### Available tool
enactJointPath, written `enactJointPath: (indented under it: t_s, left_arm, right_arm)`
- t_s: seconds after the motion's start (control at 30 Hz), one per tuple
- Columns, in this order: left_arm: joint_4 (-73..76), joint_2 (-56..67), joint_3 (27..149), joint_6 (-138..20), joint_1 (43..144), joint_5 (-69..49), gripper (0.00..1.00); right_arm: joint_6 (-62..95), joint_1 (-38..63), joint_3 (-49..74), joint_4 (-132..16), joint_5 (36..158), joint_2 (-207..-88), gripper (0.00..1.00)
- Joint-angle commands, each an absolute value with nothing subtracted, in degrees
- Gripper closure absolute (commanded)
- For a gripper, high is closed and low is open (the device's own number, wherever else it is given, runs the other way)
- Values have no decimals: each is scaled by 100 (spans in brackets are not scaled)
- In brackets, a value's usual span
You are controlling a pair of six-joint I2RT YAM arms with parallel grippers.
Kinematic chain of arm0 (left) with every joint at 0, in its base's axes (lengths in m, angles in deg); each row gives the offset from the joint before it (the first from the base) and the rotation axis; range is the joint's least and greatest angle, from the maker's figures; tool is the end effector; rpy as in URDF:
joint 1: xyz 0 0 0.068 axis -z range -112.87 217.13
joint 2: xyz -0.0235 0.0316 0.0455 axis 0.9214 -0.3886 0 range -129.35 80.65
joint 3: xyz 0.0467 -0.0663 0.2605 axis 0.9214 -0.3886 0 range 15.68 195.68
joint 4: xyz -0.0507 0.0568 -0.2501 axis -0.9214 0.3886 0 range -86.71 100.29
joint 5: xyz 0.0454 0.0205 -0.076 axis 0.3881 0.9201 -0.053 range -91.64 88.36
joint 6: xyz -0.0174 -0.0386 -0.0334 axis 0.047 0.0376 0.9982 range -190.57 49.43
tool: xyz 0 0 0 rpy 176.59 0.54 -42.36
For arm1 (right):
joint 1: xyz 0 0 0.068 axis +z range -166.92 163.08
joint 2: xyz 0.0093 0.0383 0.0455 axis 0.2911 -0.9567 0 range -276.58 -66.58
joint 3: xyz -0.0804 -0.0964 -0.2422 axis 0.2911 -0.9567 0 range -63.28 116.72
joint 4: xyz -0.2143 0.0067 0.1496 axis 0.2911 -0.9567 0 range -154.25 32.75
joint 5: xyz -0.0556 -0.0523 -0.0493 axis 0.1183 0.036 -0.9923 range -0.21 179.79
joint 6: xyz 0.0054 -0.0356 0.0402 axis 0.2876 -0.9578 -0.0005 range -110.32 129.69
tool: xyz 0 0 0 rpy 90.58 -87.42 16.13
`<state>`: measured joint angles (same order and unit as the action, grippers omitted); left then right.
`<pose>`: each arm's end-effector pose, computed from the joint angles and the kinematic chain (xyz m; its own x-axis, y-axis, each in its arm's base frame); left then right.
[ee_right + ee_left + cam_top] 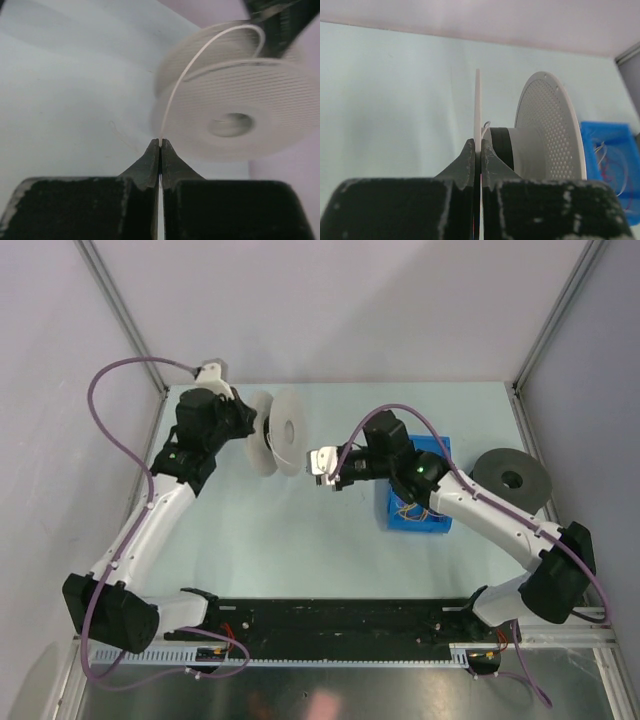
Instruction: Wrap the cables
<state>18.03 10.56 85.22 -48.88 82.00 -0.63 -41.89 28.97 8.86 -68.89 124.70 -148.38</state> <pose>0.2720 -0.0715 0.3905 -0.3254 -0.2959 -0.8981 0.1289 0.9270 -0.3521 0.2151 0.2513 0.3553 0.5948 -0.3094 -0.7419 -0.7947 -0.0877 -0.6006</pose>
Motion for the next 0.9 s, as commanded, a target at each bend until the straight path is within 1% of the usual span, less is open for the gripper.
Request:
enactJointPath:
  t_s: [0.0,0.2,0.4,0.47,0.6,0.73,0.87]
  left_arm:
    - [1296,1395,8245,-5910,8321,-416,100]
    - [1240,1998,7627,-6682,8332,-1533,100]
    - [1261,2575,7266,-7289,8305,-2660,100]
    - [1281,2726,7240,-7023,8251,-3034,100]
    - [1287,2815,7423,-6111,7831,-3881,100]
    - [1267,2658,7926,-5041,7399,-3952,100]
    - [1237,2472,8451,-3998,7159,-3869,100]
  right_arm:
    - [-4372,2727,1537,-7197,11797,-14906,100]
    - [-3966,2252,2049,-6779,11394,-15212,100]
    - [-3590,1675,2700,-6821,11531,-15763,100]
    - [-3553,1481,2787,-6854,11594,-15946,100]
    - [-3309,1082,2810,-6992,11881,-16253,100]
    - [-2915,827,2664,-7172,12192,-16482,100]
    - [-2524,829,2385,-7197,12519,-16598,100]
